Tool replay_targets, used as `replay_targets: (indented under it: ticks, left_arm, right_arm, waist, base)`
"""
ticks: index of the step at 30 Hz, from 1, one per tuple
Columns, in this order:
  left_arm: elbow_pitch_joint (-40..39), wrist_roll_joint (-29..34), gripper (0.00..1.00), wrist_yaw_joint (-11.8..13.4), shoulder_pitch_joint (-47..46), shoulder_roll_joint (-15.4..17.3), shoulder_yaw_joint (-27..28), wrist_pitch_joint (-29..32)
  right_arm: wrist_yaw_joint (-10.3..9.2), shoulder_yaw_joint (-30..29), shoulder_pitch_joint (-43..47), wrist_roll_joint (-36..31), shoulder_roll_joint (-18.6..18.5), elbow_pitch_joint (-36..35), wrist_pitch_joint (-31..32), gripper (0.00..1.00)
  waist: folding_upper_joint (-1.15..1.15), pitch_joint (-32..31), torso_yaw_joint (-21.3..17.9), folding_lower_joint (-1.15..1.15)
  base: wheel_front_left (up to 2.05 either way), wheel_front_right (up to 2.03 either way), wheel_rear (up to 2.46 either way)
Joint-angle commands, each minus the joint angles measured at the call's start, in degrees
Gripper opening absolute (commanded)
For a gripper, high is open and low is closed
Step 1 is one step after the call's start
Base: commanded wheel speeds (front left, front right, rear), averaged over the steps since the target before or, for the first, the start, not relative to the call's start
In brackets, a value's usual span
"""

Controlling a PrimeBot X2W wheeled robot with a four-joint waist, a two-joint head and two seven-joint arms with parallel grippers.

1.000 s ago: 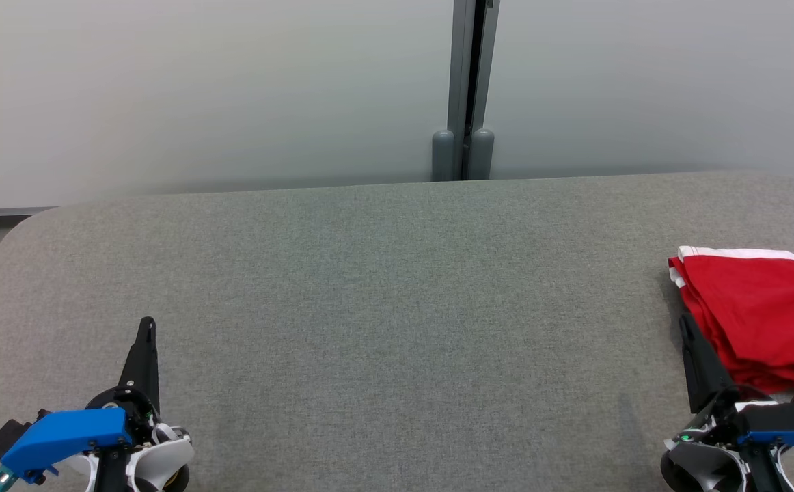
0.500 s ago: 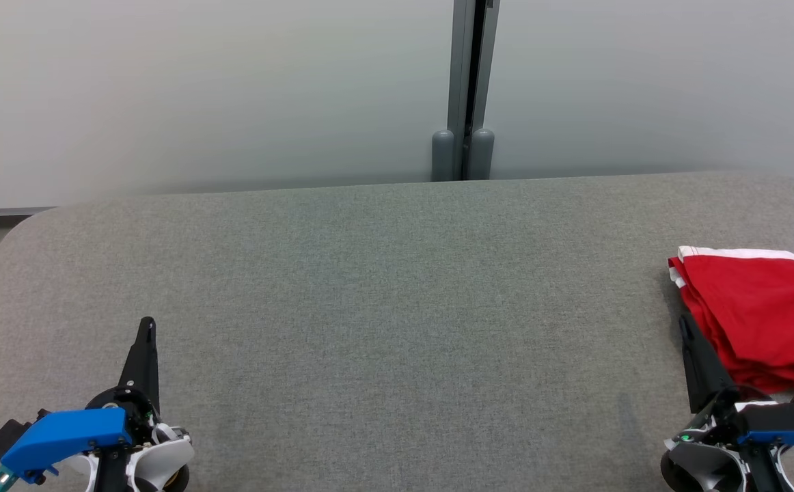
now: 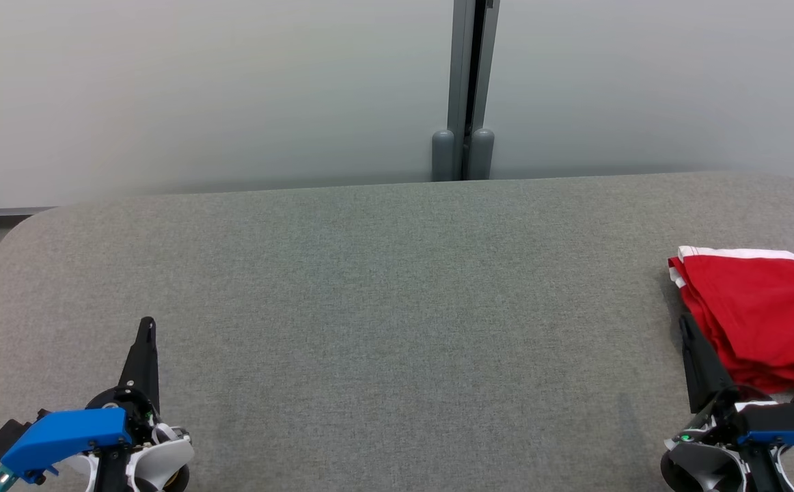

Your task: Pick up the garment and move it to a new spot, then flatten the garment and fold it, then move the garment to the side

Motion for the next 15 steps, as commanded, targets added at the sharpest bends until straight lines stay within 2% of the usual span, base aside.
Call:
replay_targets:
  ticks: [1, 15]
  left_arm:
    - [-0.2, -0.2, 0.0, -0.3, -0.6, -0.1, 0.1, 0.2]
    - [-0.2, -0.2, 0.0, -0.3, -0.6, -0.1, 0.1, 0.2]
  right_arm:
    - [0.02, -0.1, -0.6, 0.2, -0.3, -0.2, 0.2, 0.0]
    - [0.02, -0.1, -0.6, 0.2, -0.3, -0.2, 0.2, 0.0]
  waist:
    - [0.0, 0.0, 0.0, 0.0]
    - [0.0, 0.0, 0.0, 0.0]
  base:
    - [0.0, 0.0, 0.0]
    - [0.0, 0.0, 0.0]
